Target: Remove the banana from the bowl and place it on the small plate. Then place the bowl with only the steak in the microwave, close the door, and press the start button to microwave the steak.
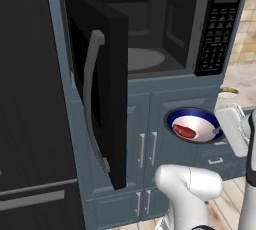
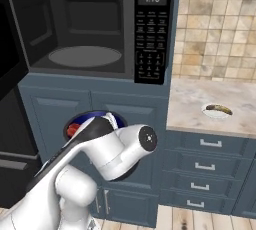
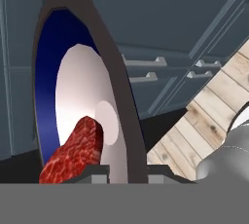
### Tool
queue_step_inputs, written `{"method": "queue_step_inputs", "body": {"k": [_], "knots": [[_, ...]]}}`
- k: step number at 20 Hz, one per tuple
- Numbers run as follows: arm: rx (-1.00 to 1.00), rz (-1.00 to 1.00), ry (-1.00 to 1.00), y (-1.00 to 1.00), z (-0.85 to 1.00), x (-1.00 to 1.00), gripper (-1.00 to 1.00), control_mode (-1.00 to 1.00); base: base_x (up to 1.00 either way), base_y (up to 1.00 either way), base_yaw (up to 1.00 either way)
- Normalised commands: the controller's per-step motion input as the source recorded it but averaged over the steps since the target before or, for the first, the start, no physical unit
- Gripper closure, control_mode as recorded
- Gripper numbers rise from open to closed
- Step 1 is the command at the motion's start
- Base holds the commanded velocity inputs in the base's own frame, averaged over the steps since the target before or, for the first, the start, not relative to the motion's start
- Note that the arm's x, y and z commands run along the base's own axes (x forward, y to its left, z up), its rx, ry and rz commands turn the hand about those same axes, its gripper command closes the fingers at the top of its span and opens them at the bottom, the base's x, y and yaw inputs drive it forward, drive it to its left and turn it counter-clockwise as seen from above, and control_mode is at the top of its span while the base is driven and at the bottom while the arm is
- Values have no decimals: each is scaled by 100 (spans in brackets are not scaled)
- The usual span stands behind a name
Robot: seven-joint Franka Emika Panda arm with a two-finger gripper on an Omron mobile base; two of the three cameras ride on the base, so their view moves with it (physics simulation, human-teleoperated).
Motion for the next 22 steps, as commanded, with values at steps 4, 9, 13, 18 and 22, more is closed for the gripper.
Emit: {"method": "queue_step_inputs", "body": {"k": [4,9,13,18,22], "knots": [[0,0,-10,52,59,32,100,-100,0,0,0],[0,0,-14,83,86,38,100,-100,0,0,0],[1,0,-1,46,68,51,100,-100,0,0,0],[9,0,0,18,49,71,100,-100,0,0,0],[4,-7,0,49,20,76,100,-100,0,0,0]]}}
